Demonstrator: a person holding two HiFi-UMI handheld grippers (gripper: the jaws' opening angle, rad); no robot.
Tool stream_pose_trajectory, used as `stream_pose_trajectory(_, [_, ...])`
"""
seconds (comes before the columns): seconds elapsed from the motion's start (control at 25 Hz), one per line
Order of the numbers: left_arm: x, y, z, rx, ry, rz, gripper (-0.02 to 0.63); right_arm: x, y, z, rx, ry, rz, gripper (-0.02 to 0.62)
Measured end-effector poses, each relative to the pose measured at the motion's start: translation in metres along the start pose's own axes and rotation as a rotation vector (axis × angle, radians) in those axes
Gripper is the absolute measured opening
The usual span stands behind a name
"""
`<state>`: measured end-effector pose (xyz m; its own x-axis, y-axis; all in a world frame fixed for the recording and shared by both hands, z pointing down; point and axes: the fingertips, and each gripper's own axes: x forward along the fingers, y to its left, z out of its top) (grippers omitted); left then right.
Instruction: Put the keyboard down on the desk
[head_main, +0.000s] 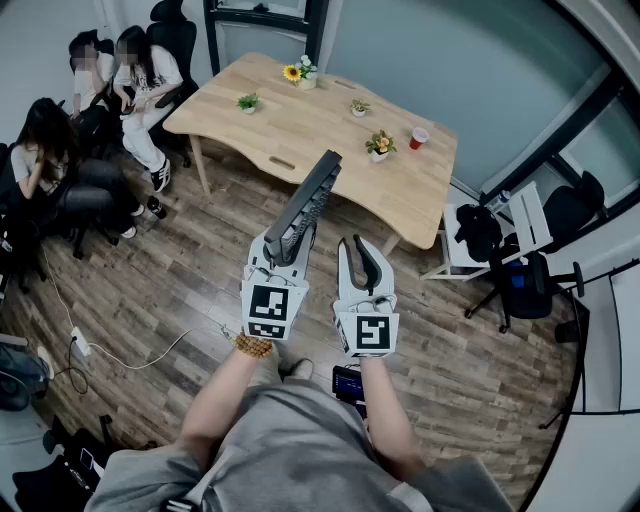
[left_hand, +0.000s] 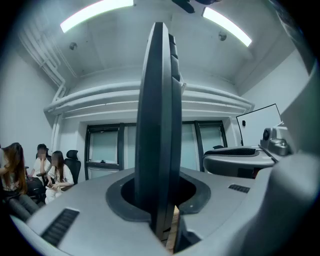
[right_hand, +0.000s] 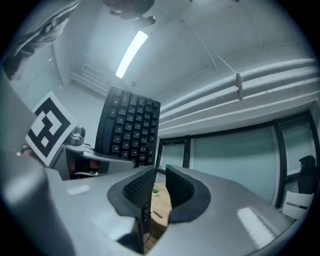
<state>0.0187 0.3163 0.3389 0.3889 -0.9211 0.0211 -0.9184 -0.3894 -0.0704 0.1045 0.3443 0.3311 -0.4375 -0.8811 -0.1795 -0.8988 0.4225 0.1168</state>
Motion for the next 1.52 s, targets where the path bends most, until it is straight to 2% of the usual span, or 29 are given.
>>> stream_pose_trajectory(0.16, [0.005,0.003,-0.004,-0.008,0.008,-0.009,0.092,0.006,0.001,0.0,0.004,-0.01,0.023,0.107])
stream_pose_trajectory(0.64, [0.056,0.044,-0.01,-0.042,0.025,-0.038,0.092,0.067,-0.011,-0.019,0.012,0.031,0.009,0.109])
stream_pose_trajectory(1.28, [0.13,0.146,-0.026,-0.11,0.02,-0.084,0.092,0.184,0.0,-0.05,-0.033,0.095,-0.007,0.109])
stream_pose_trajectory(1.52, [0.155,0.158,-0.032,-0.123,0.029,-0.112,0.092,0.203,-0.006,-0.063,-0.041,0.126,-0.021,0.109])
